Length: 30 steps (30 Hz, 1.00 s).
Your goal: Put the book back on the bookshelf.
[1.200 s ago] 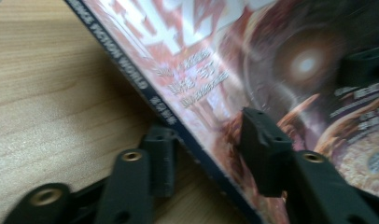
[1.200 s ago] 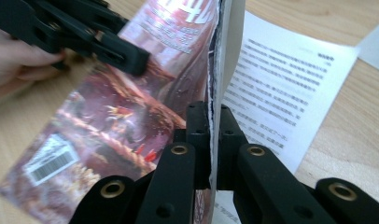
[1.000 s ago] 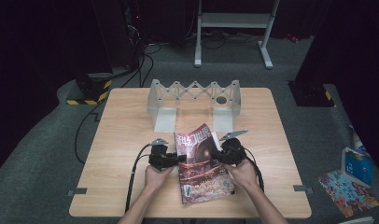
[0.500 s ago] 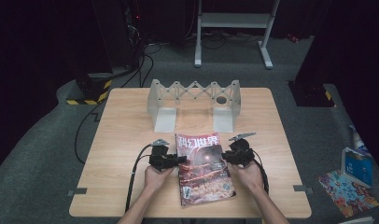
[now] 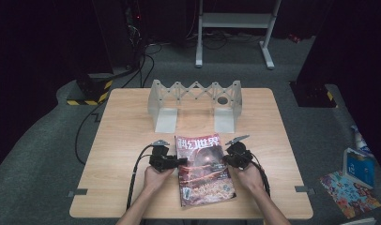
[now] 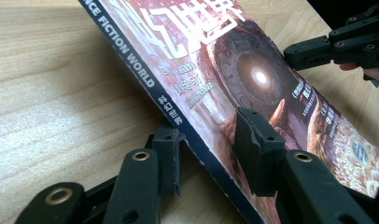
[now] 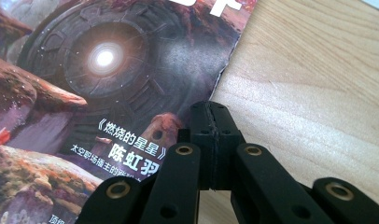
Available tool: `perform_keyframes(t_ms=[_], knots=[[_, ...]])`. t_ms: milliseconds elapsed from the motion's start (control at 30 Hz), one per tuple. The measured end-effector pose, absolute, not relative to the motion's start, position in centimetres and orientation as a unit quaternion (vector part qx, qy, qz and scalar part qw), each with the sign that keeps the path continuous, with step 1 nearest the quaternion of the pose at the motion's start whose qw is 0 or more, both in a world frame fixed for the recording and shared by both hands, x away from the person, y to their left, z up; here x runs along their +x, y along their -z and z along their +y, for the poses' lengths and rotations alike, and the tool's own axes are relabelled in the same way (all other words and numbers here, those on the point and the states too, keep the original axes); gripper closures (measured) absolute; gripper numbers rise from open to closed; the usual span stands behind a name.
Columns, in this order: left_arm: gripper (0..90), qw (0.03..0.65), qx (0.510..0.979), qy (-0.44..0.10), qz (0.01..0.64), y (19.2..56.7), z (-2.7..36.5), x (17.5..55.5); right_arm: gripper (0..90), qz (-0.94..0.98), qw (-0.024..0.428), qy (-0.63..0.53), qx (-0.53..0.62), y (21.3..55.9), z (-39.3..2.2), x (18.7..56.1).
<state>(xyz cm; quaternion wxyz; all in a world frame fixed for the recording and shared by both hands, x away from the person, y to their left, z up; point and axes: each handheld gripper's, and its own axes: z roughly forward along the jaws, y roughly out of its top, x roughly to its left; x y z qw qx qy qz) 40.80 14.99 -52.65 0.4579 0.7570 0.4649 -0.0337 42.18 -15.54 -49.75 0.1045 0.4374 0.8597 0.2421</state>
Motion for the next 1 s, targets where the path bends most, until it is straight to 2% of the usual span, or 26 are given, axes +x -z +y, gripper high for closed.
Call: perform_keyframes(t_ms=[100,200,500,833,1000], knots=[[61.8,0.46,0.758,0.048,0.46,52.9,14.8,41.0,89.7,0.862,0.106,-0.244,0.432,49.8,-15.4,42.2],[61.8,0.442,0.774,0.045,0.452,52.5,14.0,41.2,89.7,0.865,0.11,-0.247,0.421,49.9,-14.9,42.2],[63.1,0.424,0.782,0.05,0.454,52.1,13.2,41.7,89.7,0.866,0.117,-0.26,0.411,49.9,-14.7,42.2],[72.9,0.422,0.779,0.057,0.459,51.0,13.0,41.5,89.2,0.859,0.111,-0.285,0.411,50.1,-15.2,42.2],[76.9,0.43,0.774,0.057,0.46,50.4,13.4,41.4,75.4,0.848,0.107,-0.306,0.419,50.5,-15.9,42.1]])
